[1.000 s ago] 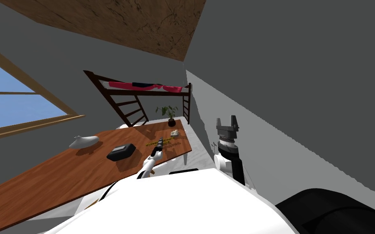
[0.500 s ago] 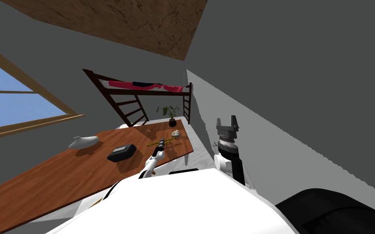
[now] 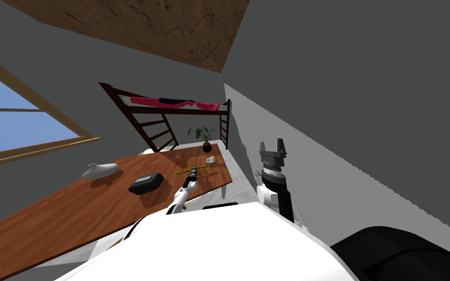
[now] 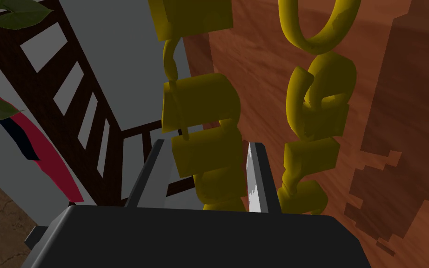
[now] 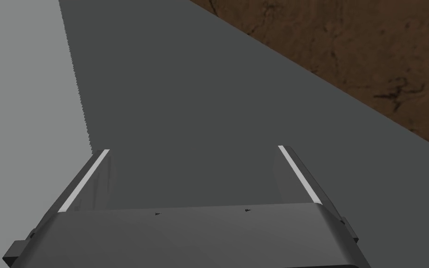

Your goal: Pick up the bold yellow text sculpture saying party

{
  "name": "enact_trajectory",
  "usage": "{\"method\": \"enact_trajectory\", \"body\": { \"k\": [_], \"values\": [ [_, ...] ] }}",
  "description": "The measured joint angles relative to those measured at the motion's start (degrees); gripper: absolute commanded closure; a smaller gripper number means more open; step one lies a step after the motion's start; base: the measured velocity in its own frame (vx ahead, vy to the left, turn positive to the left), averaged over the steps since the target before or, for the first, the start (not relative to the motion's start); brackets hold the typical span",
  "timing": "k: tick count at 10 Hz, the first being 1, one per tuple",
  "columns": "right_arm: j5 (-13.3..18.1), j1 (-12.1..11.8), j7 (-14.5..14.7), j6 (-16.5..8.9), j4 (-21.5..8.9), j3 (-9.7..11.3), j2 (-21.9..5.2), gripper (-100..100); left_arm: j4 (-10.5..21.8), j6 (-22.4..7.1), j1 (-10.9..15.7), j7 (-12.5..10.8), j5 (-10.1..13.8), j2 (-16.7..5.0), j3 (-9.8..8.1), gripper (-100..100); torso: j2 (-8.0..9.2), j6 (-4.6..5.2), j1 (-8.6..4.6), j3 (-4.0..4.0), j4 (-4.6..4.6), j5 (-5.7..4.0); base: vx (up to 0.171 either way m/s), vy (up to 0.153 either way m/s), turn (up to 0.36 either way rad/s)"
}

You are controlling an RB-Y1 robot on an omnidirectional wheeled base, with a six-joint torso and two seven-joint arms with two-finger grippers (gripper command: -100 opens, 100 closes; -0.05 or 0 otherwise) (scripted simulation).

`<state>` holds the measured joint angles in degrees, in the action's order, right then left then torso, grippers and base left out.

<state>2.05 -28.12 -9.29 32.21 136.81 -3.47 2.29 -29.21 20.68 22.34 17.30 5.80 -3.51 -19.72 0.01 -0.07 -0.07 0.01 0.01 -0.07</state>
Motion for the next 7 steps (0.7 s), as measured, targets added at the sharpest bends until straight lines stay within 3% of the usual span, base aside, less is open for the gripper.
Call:
{"method": "enact_trajectory", "body": {
  "k": [6, 7],
  "values": [
    [0.00, 0.00, 0.00, 0.00, 0.00, 0.01, 0.01, 0, 5.76, 2.04, 2.13, -6.98, -3.03, -4.89, 1.78, 100, 0.14, 0.00, -0.27, 0.09, 0.05, -0.07, -0.027, -0.065, 0.001],
    [0.00, 0.00, 0.00, 0.00, 0.00, 0.01, 0.01, 0, 5.47, 1.82, 1.93, -8.15, -3.57, -5.48, 2.06, 100, 0.16, 0.00, -0.26, 0.11, 0.07, -0.08, -0.027, -0.064, -0.002]
  ]
}}
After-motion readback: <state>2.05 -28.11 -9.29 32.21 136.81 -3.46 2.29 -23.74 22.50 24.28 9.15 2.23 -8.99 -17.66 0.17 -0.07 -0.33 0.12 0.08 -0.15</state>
